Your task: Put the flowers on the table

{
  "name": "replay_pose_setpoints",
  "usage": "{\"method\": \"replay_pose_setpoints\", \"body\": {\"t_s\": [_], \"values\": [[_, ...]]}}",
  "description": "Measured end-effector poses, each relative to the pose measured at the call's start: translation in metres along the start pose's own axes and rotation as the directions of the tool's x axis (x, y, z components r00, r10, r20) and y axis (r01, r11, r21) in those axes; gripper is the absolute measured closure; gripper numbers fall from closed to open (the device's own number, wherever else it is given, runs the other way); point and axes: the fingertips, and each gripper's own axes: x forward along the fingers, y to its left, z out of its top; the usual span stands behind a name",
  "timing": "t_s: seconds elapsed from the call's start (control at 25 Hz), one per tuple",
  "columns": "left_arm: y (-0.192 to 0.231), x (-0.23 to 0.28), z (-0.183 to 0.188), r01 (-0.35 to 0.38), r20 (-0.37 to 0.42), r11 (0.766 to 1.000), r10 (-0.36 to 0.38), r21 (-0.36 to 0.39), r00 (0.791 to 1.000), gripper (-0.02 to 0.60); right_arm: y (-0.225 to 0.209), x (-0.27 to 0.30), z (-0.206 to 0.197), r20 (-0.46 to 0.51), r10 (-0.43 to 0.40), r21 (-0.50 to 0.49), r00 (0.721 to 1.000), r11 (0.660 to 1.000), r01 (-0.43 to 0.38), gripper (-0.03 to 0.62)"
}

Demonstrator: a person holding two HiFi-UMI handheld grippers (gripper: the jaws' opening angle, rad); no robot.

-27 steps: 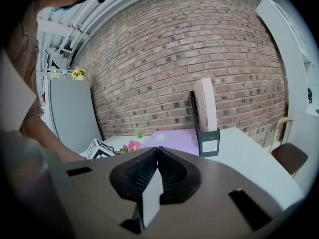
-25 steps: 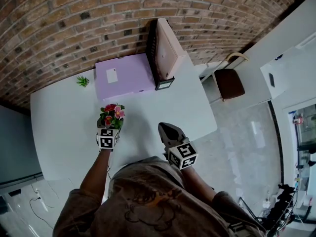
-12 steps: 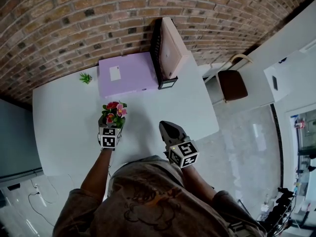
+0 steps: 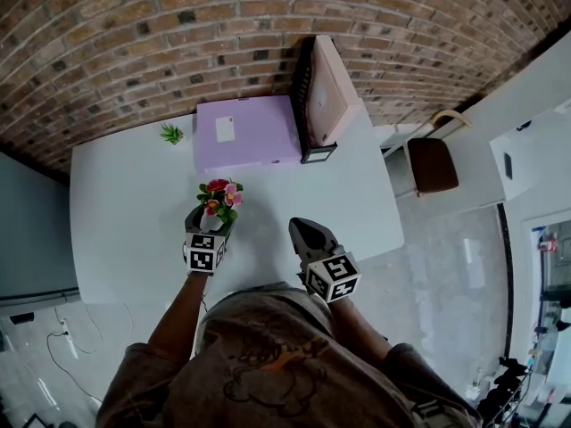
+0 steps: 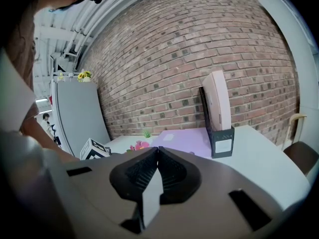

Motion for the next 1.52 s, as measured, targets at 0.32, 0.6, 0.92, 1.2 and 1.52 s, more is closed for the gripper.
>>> {"method": "replay_pose_setpoints", "body": {"t_s": [0.32, 0.6, 0.92, 1.2, 1.52], "values": [[-0.007, -0.04, 0.023, 0.028, 0.07, 1.0, -0.027, -0.015, 0.997, 0.215, 0.016, 0.019, -0.001, -0.006, 0.055, -0.011, 0.998, 0.998, -0.055, 0.591], [0.0, -0.085, 0.048, 0.026, 0.154, 0.998, -0.016, -0.059, 0.988, 0.215, 0.033, 0.034, 0.006, 0.001, 0.103, -0.028, 0.995, 0.994, -0.103, 0.591], [0.013, -0.133, 0.08, 0.015, 0.257, 0.995, 0.011, -0.099, 0.966, 0.215, 0.05, 0.041, 0.009, 0.005, 0.132, -0.047, 0.991, 0.99, -0.131, 0.591], [0.023, -0.163, 0.085, 0.001, 0.308, 0.985, 0.053, -0.173, 0.95, 0.216, 0.06, 0.042, 0.015, 0.011, 0.135, -0.063, 0.991, 0.989, -0.134, 0.591], [0.016, -0.174, 0.09, 0.045, 0.35, 0.984, 0.018, -0.17, 0.936, 0.252, 0.058, 0.033, 0.019, 0.023, 0.11, -0.083, 0.994, 0.991, -0.108, 0.591]]}}
